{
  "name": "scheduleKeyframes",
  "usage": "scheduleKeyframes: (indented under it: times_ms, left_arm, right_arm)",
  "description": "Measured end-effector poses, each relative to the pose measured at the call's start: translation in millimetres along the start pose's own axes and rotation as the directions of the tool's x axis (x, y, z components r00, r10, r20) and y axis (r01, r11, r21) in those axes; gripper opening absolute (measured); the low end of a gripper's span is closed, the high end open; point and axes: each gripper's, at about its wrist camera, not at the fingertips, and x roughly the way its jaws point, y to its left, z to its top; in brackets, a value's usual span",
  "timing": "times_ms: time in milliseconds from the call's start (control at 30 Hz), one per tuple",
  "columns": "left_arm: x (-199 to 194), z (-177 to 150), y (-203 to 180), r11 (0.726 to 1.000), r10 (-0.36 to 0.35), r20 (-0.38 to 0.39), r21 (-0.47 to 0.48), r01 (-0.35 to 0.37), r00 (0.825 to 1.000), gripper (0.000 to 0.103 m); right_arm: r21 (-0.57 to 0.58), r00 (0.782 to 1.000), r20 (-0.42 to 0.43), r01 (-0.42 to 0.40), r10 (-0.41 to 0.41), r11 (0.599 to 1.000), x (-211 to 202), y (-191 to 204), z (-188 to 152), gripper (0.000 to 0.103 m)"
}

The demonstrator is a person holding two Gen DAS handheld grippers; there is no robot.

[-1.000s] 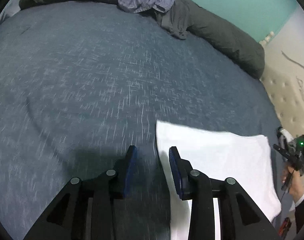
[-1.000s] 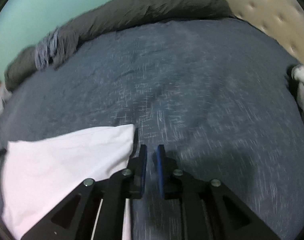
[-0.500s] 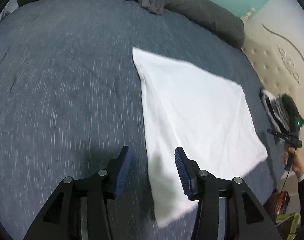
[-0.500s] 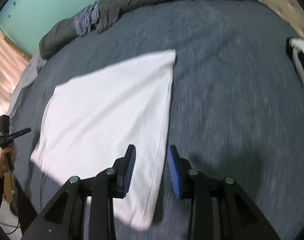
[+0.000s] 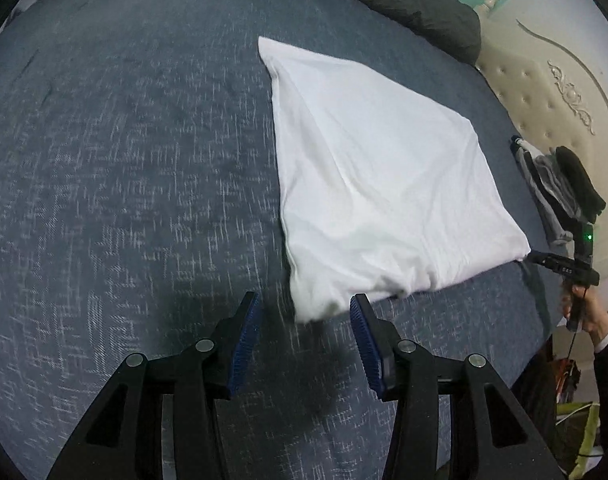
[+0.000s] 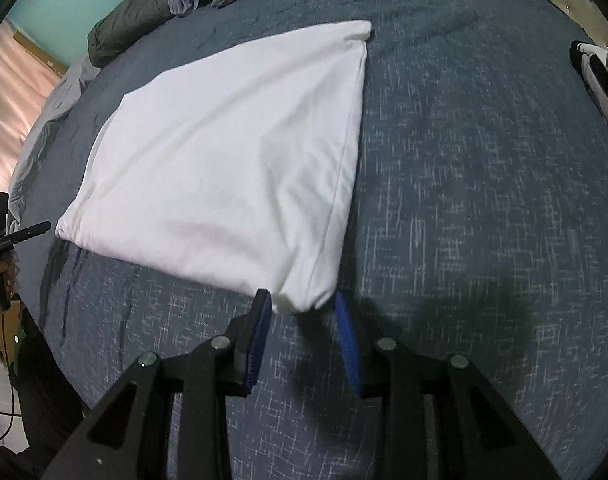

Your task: Fold clothes

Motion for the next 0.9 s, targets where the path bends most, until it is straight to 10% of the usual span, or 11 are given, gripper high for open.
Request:
scheduleKeyframes:
  times_ms: [367,900]
  left_arm:
    - [16.8,4.8,-0.9,0.999,0.039,-0.002,-0.007,-0.039,0.999,0.098]
    - [35.6,2.7,3.2,0.99,0.142,-0.026,0.02,-0.141,0.99,0.1]
  right_arm:
    - [-0.015,1.0,-0.009,0.013,-0.014,1.0,-2.0,6.2,12.5,0.033]
    - [-0.012,1.0,-0.016,0.019,-0.019,1.0,7.6,8.1,25.5,0.033]
